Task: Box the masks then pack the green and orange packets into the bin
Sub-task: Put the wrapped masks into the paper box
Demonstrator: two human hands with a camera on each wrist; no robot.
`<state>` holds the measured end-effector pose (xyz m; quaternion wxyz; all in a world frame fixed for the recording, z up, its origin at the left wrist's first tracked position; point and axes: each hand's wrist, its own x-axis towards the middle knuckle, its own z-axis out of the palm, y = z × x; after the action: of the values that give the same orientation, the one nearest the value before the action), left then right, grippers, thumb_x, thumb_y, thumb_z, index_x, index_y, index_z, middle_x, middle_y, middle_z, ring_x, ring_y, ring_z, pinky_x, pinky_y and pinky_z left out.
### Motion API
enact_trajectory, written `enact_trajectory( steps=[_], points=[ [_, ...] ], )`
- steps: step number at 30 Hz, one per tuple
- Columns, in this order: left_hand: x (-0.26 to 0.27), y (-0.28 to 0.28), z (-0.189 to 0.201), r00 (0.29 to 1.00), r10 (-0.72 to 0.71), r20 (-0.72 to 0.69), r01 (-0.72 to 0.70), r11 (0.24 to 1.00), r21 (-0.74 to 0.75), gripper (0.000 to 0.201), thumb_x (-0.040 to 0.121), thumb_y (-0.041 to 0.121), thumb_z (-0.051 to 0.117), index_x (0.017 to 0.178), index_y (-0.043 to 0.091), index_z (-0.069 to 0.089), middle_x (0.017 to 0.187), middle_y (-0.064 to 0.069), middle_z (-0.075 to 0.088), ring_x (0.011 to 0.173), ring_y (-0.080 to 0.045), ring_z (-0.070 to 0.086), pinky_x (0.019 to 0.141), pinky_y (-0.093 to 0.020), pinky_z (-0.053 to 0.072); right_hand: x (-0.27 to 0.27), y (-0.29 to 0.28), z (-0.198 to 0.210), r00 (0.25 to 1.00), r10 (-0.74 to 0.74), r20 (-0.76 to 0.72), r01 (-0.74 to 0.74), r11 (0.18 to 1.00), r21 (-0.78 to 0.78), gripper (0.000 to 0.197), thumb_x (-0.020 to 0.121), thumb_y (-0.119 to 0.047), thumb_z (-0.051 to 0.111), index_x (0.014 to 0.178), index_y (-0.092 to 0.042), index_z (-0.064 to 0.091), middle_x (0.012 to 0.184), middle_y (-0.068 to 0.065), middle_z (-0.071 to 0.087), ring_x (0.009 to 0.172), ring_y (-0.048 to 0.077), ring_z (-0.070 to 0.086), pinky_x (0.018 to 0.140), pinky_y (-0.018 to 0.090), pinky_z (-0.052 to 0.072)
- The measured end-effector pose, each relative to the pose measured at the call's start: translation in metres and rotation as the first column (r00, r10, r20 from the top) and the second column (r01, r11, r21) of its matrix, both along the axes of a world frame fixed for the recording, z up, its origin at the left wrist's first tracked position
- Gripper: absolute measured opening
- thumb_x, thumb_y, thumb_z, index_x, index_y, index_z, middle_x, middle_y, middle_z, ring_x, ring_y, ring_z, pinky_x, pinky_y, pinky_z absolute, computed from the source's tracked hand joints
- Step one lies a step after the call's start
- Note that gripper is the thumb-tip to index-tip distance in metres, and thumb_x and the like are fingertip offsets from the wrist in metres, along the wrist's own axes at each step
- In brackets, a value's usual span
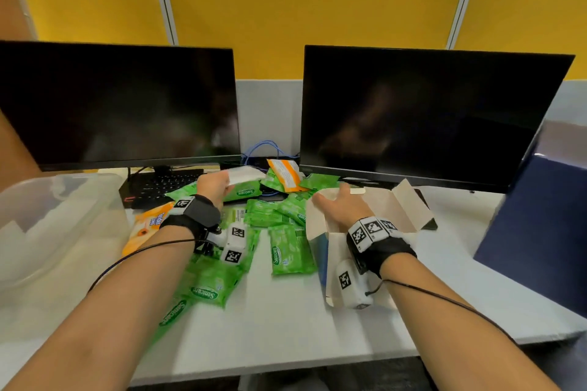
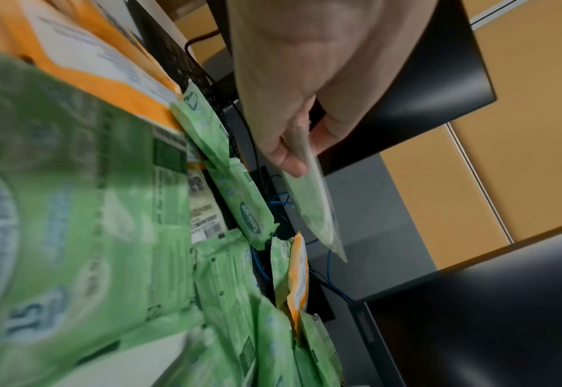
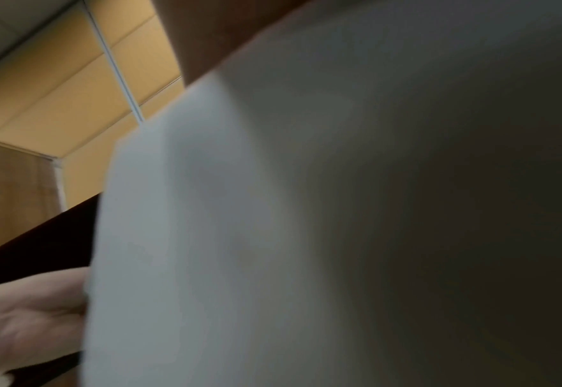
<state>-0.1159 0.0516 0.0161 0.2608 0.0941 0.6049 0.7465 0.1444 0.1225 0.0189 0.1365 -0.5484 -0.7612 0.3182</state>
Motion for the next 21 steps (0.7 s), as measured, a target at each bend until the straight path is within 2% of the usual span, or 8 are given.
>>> enact_trajectory(
  steps=[3,6,9,12,14,17,20,21],
  points=[
    [0.014,-0.023,0.004,0.996,-0.093,-0.012,0.093,0.995,0.037,0.016,0.094,-0.004,0.045,0.092,0.009,0.054,0.108,-0.010,0.050,0.085,-0.015,0.054,0.048,-0.014,0.052,-0.026,-0.024,0.000,0.996,0.093,-0.001,-0.093,0.995,-0.026,0.093,0.078,-0.068,0.046,0.151,-0.025,0.009,0.148,0.018,0.037,0.127,0.036,0.047,0.102,0.041,0.041],
    [0.028,-0.040,0.006,0.979,-0.191,-0.069,0.197,0.976,0.095,0.029,0.096,-0.003,0.038,0.085,0.021,0.050,0.116,-0.009,0.046,0.084,-0.010,0.055,0.057,-0.012,0.055,-0.053,-0.046,0.002,0.988,0.150,-0.028,-0.152,0.987,-0.058,0.097,0.076,-0.070,0.049,0.152,-0.026,0.007,0.149,0.016,0.035,0.128,0.036,0.045,0.104,0.041,0.040],
    [0.050,-0.047,0.013,0.975,-0.208,-0.071,0.218,0.960,0.174,0.025,0.096,-0.004,0.036,0.097,0.016,0.050,0.118,-0.010,0.045,0.089,-0.012,0.055,0.064,-0.015,0.056,-0.062,-0.051,0.014,0.990,0.109,-0.086,-0.117,0.989,-0.096,0.090,0.088,-0.062,0.046,0.152,-0.012,0.007,0.152,0.016,0.031,0.135,0.034,0.038,0.107,0.038,0.033],
    [0.076,-0.052,0.024,0.967,-0.238,-0.094,0.254,0.935,0.246,0.023,0.096,-0.004,0.035,0.113,0.008,0.046,0.119,-0.010,0.044,0.099,-0.018,0.053,0.073,-0.021,0.054,-0.046,-0.040,0.032,0.984,0.049,-0.172,-0.073,0.988,-0.137,0.076,0.097,-0.057,0.027,0.150,-0.003,0.020,0.154,0.016,0.028,0.140,0.033,0.029,0.114,0.038,0.023],
    [0.092,-0.054,0.034,0.960,-0.238,-0.146,0.268,0.931,0.249,0.026,0.095,-0.005,0.032,0.113,0.006,0.048,0.119,-0.008,0.044,0.106,-0.021,0.051,0.077,-0.023,0.053,-0.027,-0.034,0.044,0.952,-0.016,-0.305,-0.037,0.985,-0.167,0.071,0.098,-0.057,0.019,0.145,-0.005,0.034,0.147,0.015,0.039,0.137,0.033,0.035,0.113,0.041,0.025],
    [0.109,-0.051,0.047,0.894,-0.288,-0.344,0.355,0.923,0.150,0.030,0.093,-0.006,0.032,0.112,0.008,0.051,0.122,-0.008,0.046,0.107,-0.022,0.052,0.086,-0.031,0.053,0.003,-0.025,0.056,0.790,-0.189,-0.584,-0.036,0.935,-0.352,0.072,0.093,-0.067,0.018,0.137,-0.017,0.047,0.129,0.016,0.058,0.118,0.032,0.054,0.103,0.044,0.038],
    [0.122,-0.043,0.053,0.749,-0.425,-0.509,0.440,0.893,-0.097,0.032,0.091,-0.002,0.039,0.114,0.014,0.055,0.119,-0.005,0.050,0.100,-0.023,0.055,0.094,-0.044,0.049,0.028,-0.017,0.059,0.585,-0.259,-0.768,-0.183,0.881,-0.437,0.069,0.090,-0.071,0.027,0.129,-0.019,0.049,0.118,0.014,0.061,0.111,0.033,0.059,0.101,0.051,0.042],
    [0.128,-0.041,0.054,0.691,-0.476,-0.544,0.459,0.870,-0.179,0.032,0.091,0.000,0.042,0.116,0.015,0.055,0.121,-0.006,0.050,0.101,-0.024,0.056,0.094,-0.045,0.048,0.034,-0.019,0.062,0.554,-0.244,-0.796,-0.227,0.876,-0.426,0.063,0.091,-0.066,0.036,0.127,-0.017,0.049,0.118,0.013,0.061,0.109,0.032,0.062,0.096,0.049,0.048]
  ],
)
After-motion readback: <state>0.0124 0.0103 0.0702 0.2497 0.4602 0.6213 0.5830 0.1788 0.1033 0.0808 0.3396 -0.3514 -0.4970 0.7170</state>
